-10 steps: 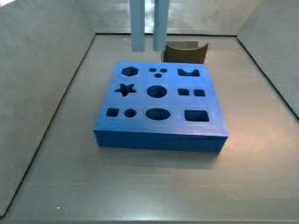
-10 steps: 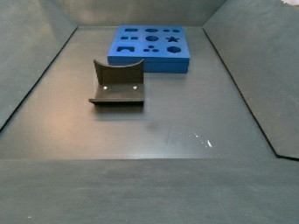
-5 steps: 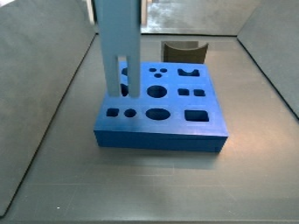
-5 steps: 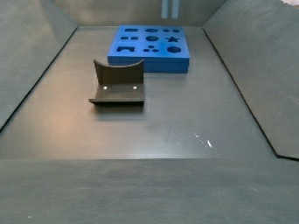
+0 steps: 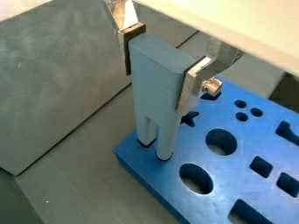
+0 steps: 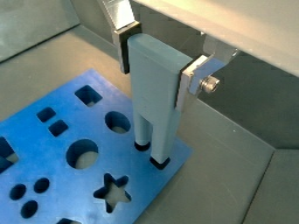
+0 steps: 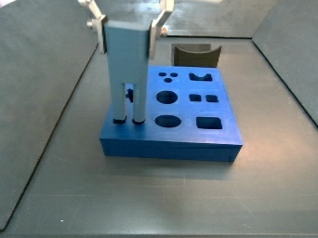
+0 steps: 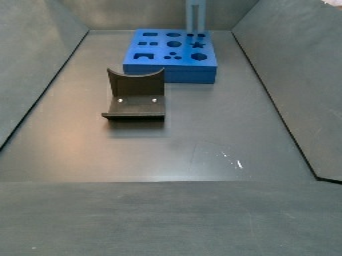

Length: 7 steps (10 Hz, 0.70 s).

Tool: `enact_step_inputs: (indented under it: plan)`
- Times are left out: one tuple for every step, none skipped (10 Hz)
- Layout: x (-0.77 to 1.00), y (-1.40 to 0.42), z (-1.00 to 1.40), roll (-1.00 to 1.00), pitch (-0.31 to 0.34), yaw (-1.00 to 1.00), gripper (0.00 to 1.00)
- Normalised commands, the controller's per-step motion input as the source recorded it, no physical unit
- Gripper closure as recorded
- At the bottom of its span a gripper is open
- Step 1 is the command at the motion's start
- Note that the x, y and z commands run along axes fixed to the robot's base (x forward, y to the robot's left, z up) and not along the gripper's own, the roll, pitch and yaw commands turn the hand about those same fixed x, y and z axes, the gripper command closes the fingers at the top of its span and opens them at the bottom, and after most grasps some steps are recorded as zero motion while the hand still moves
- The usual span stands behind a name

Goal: Insert the square-circle object.

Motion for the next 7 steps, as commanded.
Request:
enact_step_inputs:
  plan:
    - [0.09,0.0,-0.4,-0.03,0.06,0.0,1.0]
    - [0.18,0.0,-0.38,-0.02,0.09,0.0,1.0]
    - [0.11,0.04,-0.36,0.0,0.071,0.0,1.0]
    - [-0.01,0.03,-0.43,0.0,0.0,0.0,1.0]
    - [-0.02,0.02,-0.43,-0.01,0.0,0.0,1.0]
    - [-0.02,0.0,-0.36,0.0,-0.004,0.0,1.0]
    - [0.0,0.0,-0.33,0.0,0.0,0.0,1.0]
